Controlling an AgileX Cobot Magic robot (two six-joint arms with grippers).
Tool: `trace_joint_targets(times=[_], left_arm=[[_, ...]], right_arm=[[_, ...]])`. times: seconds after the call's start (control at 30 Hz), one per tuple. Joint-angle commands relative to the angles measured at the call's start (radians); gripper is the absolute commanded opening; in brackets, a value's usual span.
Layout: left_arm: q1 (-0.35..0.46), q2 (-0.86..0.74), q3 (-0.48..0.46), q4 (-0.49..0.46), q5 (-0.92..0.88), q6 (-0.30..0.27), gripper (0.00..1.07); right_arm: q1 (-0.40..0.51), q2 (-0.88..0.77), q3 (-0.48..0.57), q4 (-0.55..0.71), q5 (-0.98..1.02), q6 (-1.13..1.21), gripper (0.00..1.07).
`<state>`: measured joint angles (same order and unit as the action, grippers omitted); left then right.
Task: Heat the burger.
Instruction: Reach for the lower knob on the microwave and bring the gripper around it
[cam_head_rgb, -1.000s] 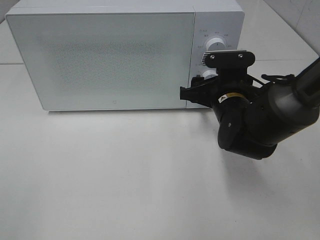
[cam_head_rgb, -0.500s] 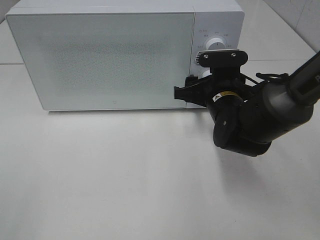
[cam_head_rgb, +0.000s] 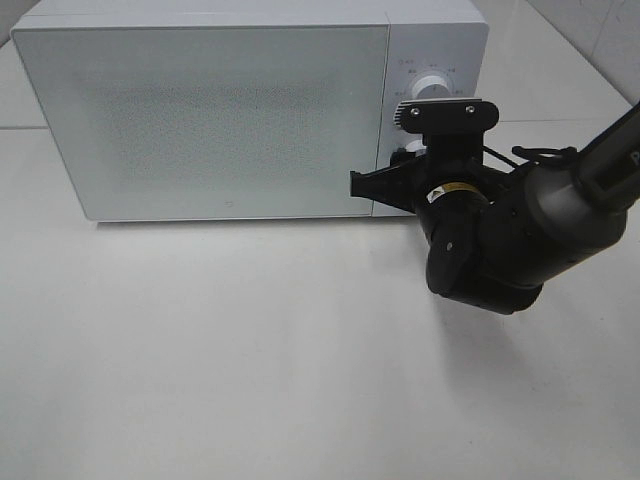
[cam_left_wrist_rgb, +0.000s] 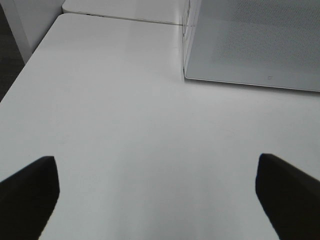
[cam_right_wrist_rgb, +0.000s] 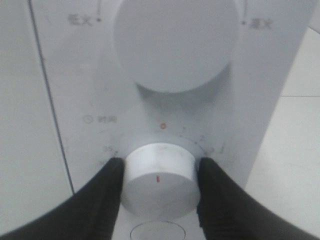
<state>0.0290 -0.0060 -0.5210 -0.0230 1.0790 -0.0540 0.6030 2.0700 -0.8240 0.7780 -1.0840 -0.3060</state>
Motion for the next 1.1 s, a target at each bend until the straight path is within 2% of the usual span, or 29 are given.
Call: trace_joint_targets(times=[0.03,0.07,0.13,0.67,0.93,1.07,1.1], left_arm=[[0.002,-0.015,0.001,0.000,-0.009,-0.001,1.00],[0.002,-0.015,0.001,0.000,-0.009,-0.001,1.00],[0.002,-0.015,0.001,0.000,-0.009,-0.001,1.00],[0.002,-0.015,0.001,0.000,-0.009,-0.001,1.00],[0.002,-0.015,0.001,0.000,-0.009,-0.001,1.00],[0.002,-0.015,0.001,0.000,-0.009,-0.001,1.00],[0.002,-0.015,0.001,0.000,-0.009,-0.001,1.00]], right_arm=[[-0.006,-0.004,-0.021,-0.036,-0.054,0.036,0.09],[-0.006,-0.004,-0.021,-0.036,-0.054,0.036,0.09],[-0.006,-0.004,-0.021,-0.054,-0.060,0.041,0.01],[-0.006,-0.004,-0.021,-0.083,-0.138,0.121,0.02],[-0.006,-0.004,-0.021,-0.085,-0.146,0.348,0.02],[-0.006,-0.004,-0.021,-0.102,-0.141,0.618,0.00],[-0.006,-0.004,-0.021,-0.102,-0.141,0.618,0.00]])
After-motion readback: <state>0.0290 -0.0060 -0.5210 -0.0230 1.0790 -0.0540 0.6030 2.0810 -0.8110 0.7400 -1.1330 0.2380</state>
